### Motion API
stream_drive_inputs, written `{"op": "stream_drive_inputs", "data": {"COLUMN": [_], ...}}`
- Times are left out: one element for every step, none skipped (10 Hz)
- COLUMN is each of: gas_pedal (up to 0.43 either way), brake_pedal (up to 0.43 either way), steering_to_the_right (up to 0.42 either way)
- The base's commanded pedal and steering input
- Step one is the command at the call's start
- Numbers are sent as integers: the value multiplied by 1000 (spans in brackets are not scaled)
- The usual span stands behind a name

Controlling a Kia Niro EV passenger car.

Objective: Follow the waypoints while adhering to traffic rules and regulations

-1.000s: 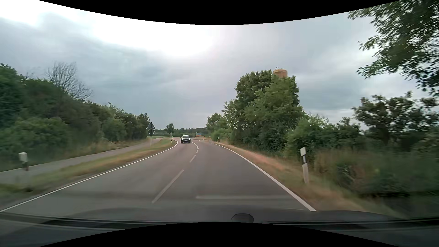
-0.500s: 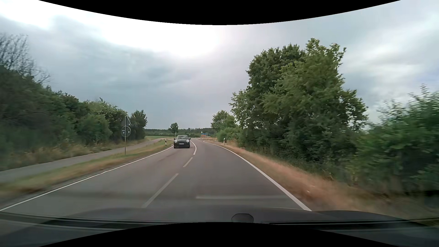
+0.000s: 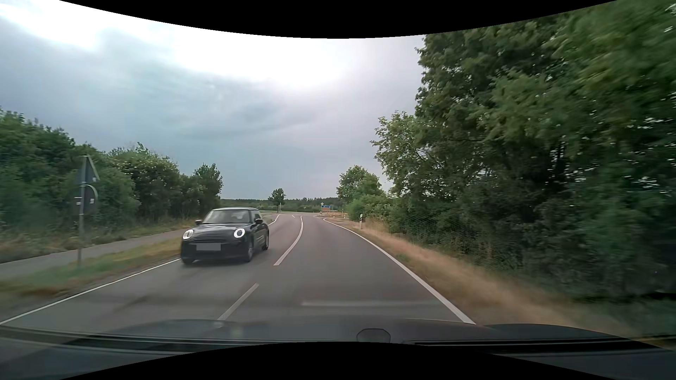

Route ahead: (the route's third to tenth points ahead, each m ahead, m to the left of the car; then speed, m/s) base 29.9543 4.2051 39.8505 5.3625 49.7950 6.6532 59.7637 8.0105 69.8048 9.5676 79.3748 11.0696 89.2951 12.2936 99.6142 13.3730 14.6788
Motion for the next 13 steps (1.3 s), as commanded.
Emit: {"op": "stream_drive_inputs", "data": {"gas_pedal": [220, 220, 220, 220, 228, 260, 268, 268, 268, 268, 268, 260, 260], "brake_pedal": [0, 0, 0, 0, 0, 0, 0, 0, 0, 0, 0, 0, 0], "steering_to_the_right": [-37, -37, -37, -37, -37, -37, -36, -36, -36, -35, -32, -28, -24]}}
